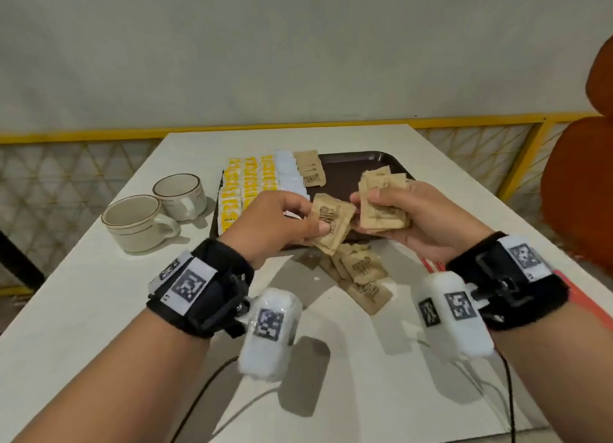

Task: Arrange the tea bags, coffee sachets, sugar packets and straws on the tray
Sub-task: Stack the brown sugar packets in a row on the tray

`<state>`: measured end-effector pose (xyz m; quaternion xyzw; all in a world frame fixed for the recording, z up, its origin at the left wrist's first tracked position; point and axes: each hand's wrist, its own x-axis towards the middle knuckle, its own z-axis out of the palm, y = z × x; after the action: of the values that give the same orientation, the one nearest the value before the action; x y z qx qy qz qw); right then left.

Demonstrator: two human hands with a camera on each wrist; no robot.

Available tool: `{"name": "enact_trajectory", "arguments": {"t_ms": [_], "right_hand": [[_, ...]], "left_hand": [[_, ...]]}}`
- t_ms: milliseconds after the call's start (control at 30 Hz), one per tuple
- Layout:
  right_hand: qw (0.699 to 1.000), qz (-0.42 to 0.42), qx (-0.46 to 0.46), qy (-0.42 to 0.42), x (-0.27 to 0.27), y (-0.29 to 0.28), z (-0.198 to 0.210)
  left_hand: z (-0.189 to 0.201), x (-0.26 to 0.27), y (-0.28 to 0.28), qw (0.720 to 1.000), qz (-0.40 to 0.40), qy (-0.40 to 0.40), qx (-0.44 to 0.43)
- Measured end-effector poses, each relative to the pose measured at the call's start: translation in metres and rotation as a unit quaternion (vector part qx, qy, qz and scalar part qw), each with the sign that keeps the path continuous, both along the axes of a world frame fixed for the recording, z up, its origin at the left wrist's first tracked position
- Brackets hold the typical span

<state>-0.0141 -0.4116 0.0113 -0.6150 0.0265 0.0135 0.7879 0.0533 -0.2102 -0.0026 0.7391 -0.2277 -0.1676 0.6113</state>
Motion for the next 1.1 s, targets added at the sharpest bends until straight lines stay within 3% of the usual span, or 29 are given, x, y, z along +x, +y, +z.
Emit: {"name": "enact_trajectory", "arguments": {"t_ms": [133, 333, 567, 667, 800, 1100], "right_hand": [[0.999, 0.021, -0.038, -0.028, 0.016, 0.034, -0.007], [0.987, -0.109, -0.104, -0.053, 0.024, 0.056, -0.034], [0.982, -0.185, 0.015, -0.018, 0.025, 0.035, -0.041], [0.983, -0.174, 0.042, -0.024, 0.021, 0.024, -0.037], [0.994, -0.109, -0.022, -0.010, 0.020, 0.029, -0.041], [0.988, -0.107, -0.112, -0.020, 0.020, 0.039, -0.046]], "left_hand": [[-0.009, 0.009, 0.001, 0.992, 0.079, 0.035, -0.092], [-0.034, 0.006, 0.004, 0.984, 0.087, 0.099, -0.122], [-0.040, 0.012, 0.014, 0.978, 0.077, 0.133, -0.145], [-0.042, 0.015, 0.015, 0.978, 0.094, 0.112, -0.147], [-0.043, 0.017, 0.014, 0.973, 0.103, 0.112, -0.176], [-0.037, 0.009, 0.012, 0.955, 0.012, 0.227, -0.190]]}}
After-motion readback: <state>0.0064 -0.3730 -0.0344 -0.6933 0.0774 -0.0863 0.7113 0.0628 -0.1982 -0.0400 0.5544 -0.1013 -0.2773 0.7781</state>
